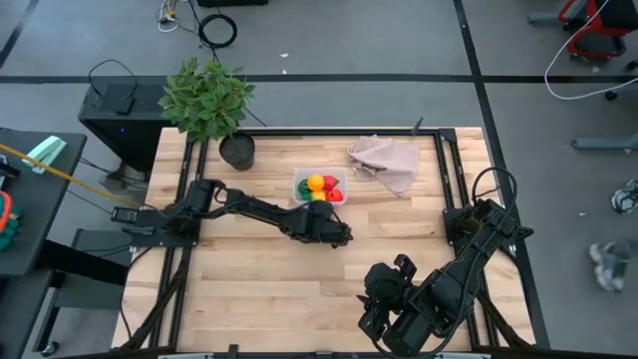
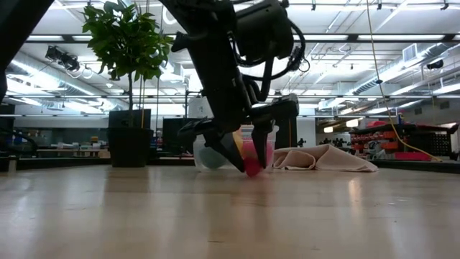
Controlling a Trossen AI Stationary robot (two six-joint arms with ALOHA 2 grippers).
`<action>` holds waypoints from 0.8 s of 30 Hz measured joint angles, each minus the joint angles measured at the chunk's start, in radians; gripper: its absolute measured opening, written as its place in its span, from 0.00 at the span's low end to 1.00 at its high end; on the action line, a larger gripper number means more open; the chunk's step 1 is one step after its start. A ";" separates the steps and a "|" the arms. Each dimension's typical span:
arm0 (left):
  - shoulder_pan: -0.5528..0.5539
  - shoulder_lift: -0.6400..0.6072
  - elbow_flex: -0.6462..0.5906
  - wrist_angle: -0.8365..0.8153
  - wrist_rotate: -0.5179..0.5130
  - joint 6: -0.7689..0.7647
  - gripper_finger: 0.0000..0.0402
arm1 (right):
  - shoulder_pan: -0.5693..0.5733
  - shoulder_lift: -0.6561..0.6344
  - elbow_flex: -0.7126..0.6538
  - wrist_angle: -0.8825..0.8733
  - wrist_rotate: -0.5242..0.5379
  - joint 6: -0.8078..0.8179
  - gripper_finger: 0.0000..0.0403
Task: Pick and placing Produce into tupperware
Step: Put the red strawberry into the transparent container
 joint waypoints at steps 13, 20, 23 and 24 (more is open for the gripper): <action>-0.037 -0.022 0.002 0.039 -0.008 0.000 0.39 | 0.000 0.000 0.000 0.000 0.000 0.000 0.48; -0.043 -0.126 0.002 0.059 -0.095 0.083 0.36 | 0.000 0.000 0.000 0.000 0.000 0.000 0.48; -0.033 -0.179 0.003 0.064 -0.147 0.129 0.33 | 0.000 0.000 0.000 0.000 0.000 0.000 0.48; -0.028 -0.197 0.003 0.057 -0.159 0.147 0.33 | 0.000 0.000 0.000 0.001 0.000 0.000 0.48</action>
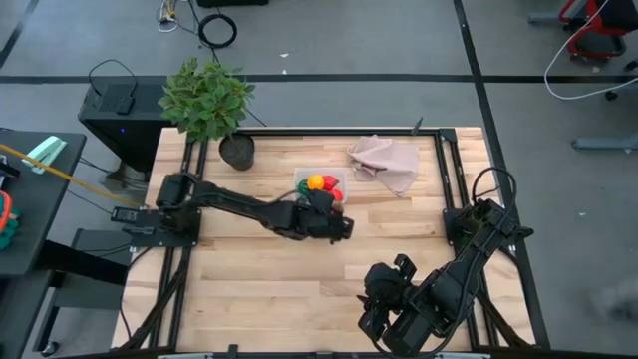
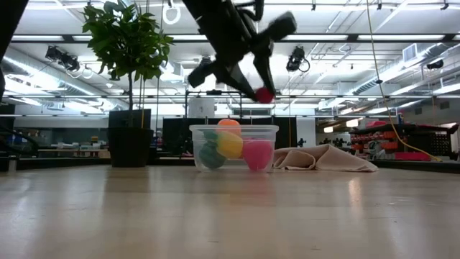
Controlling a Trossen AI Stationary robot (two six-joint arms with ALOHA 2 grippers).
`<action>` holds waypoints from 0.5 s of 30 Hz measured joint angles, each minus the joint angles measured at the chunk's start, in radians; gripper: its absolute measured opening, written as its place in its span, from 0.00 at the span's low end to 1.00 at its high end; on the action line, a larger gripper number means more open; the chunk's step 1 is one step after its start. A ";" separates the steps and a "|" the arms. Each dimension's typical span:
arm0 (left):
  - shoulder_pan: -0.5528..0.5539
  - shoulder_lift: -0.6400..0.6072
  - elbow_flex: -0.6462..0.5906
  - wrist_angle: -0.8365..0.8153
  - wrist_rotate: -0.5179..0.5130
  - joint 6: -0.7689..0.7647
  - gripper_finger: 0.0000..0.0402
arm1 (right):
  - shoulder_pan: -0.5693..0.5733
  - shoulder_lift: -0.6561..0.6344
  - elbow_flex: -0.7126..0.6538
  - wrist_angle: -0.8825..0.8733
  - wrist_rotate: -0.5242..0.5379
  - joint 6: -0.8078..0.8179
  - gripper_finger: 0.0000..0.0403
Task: Pick and placing Produce into tupperware
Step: Put the red strawberry into the transparent container
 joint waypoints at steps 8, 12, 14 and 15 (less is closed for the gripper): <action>0.102 -0.058 0.001 -0.007 -0.041 0.143 0.39 | 0.000 0.000 0.000 0.000 0.000 0.000 0.48; 0.133 -0.052 0.000 -0.009 -0.094 0.223 0.36 | 0.000 0.000 0.000 0.000 0.000 0.001 0.48; 0.137 -0.049 -0.001 -0.013 -0.142 0.261 0.34 | 0.000 0.000 0.000 0.000 0.000 0.003 0.48; 0.136 -0.049 -0.001 -0.011 -0.181 0.274 0.34 | 0.000 0.000 0.000 0.000 0.000 0.003 0.48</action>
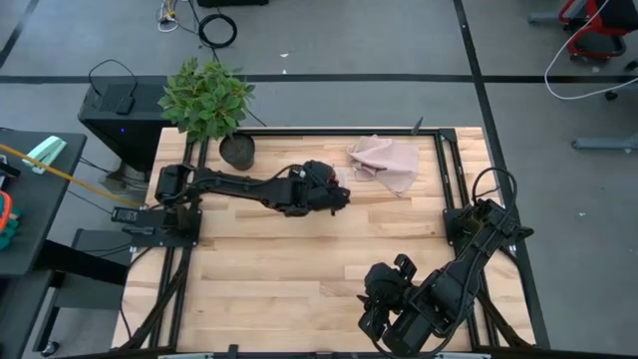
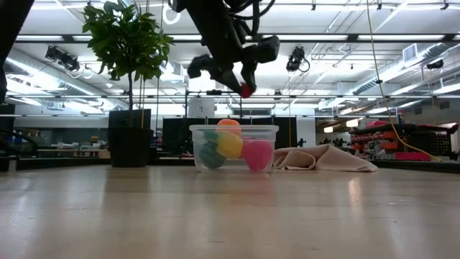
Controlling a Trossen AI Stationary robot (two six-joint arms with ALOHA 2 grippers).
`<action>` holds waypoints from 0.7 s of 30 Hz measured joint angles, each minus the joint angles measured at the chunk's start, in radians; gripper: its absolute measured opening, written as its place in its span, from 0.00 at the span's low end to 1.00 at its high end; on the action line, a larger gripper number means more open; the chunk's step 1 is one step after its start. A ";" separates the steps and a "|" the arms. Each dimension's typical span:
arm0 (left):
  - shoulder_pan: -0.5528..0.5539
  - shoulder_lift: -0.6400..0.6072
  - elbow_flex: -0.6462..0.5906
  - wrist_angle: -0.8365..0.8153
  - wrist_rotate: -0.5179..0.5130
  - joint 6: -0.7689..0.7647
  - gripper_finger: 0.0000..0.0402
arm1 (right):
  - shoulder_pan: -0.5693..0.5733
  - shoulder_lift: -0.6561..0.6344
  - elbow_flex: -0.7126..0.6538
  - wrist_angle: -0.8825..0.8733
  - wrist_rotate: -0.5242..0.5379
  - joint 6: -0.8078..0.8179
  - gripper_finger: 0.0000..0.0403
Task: Pick and placing Produce into tupperware
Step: Put the red strawberry into the transparent container
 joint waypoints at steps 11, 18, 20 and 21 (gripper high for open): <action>-0.039 0.000 -0.015 0.026 -0.304 -0.091 0.37 | -0.002 0.000 0.000 0.000 0.014 0.000 0.48; -0.026 0.000 -0.026 0.030 -0.318 -0.110 0.37 | -0.008 0.000 0.000 0.000 0.015 0.000 0.48; -0.019 0.000 -0.026 0.037 -0.302 -0.111 0.39 | -0.008 0.000 0.000 0.000 0.015 0.000 0.48; -0.016 0.000 -0.026 0.043 -0.282 -0.109 0.40 | -0.008 0.000 0.000 0.000 0.015 -0.001 0.48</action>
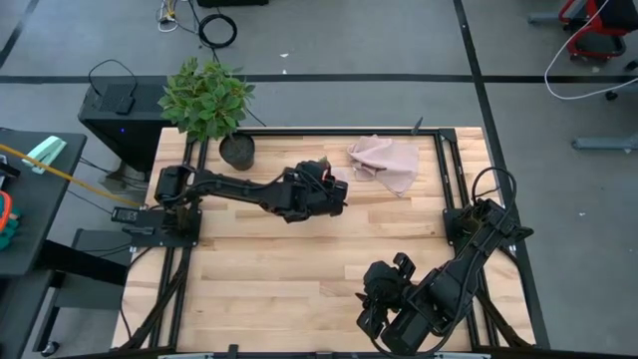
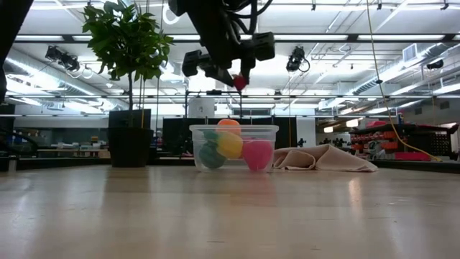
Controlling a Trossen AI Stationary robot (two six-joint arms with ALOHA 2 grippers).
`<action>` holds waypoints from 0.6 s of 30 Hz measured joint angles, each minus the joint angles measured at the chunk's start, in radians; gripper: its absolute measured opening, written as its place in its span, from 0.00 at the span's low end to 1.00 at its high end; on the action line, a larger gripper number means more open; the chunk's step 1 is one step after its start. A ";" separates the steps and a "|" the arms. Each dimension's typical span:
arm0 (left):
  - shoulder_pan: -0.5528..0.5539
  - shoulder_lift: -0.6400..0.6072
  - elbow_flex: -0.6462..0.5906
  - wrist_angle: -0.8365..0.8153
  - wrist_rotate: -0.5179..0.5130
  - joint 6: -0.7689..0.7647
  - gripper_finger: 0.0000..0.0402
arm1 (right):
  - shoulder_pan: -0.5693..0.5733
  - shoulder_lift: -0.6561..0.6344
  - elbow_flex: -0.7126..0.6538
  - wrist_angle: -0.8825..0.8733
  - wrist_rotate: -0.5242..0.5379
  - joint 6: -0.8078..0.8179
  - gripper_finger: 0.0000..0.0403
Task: Pick and placing Produce into tupperware
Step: Put the red strawberry into the transparent container, then return to Home Position
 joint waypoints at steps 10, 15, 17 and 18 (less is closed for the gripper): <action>0.007 0.000 0.000 0.113 0.070 0.126 0.54 | 0.000 0.000 0.000 0.000 0.000 -0.002 0.48; 0.007 0.000 0.000 0.150 0.097 0.157 0.59 | 0.000 0.000 0.000 0.000 0.000 -0.002 0.48; 0.007 0.000 0.000 0.147 0.097 0.157 0.59 | 0.000 0.000 0.000 0.000 0.000 -0.002 0.48; 0.007 0.000 0.000 0.148 0.099 0.157 0.60 | 0.000 0.000 0.000 0.000 0.000 -0.004 0.48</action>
